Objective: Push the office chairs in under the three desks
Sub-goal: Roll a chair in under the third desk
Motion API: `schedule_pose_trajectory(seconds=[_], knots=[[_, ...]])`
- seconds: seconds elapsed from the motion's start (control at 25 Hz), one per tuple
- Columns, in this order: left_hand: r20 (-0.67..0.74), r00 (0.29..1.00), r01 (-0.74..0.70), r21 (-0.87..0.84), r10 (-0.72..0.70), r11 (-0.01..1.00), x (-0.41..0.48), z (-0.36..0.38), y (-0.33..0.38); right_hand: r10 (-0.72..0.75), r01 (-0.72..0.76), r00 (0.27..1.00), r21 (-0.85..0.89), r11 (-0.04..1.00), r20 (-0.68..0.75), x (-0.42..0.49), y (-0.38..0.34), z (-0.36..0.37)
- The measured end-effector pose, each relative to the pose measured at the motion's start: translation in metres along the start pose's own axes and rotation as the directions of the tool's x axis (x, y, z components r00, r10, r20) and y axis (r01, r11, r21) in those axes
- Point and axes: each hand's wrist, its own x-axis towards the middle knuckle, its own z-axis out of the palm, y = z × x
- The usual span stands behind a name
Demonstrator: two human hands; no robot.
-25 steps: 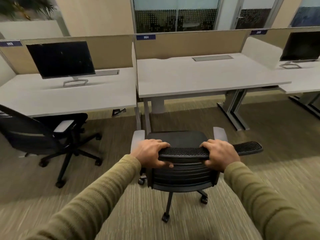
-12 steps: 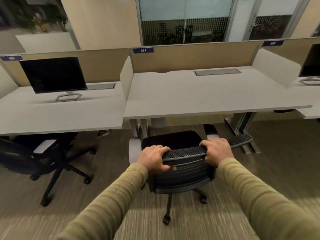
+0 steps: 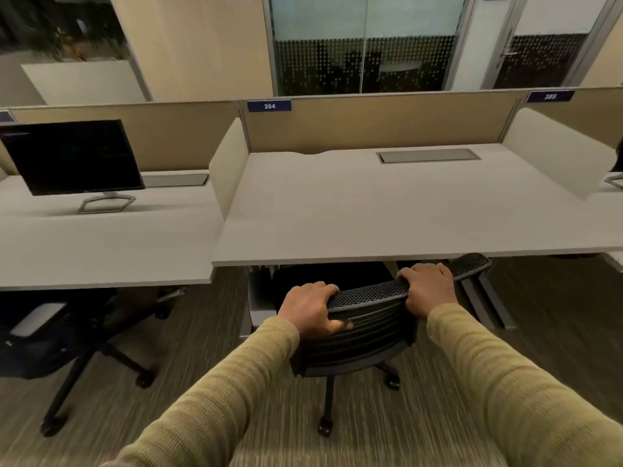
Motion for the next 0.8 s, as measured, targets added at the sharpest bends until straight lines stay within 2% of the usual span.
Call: schedule_pose_trajectory(seconds=[0.24, 0.4, 0.64, 0.8], knots=[[-0.009, 1.0, -0.008, 0.012, 0.008, 1.0, 0.071, -0.002, -0.023, 0.027, -0.026, 0.999, -0.003, 1.0, 0.035, 0.07, 0.012, 0.0], [0.019, 0.999, -0.035, 0.024, 0.034, 0.999, 0.103, -0.004, -0.04, 0.077, -0.076, 0.997, 0.043, 0.996, -0.014, 0.088, 0.011, 0.015], [0.071, 0.997, 0.012, 0.056, -0.016, 0.998, 0.111, -0.009, -0.054, 0.084, -0.084, 0.996, 0.054, 0.995, -0.009, 0.092, -0.006, 0.014], [0.07, 0.994, 0.082, 0.076, -0.087, 0.994, 0.102, -0.009, -0.043, 0.024, -0.027, 0.998, 0.047, 0.999, 0.054, 0.089, -0.002, 0.008]])
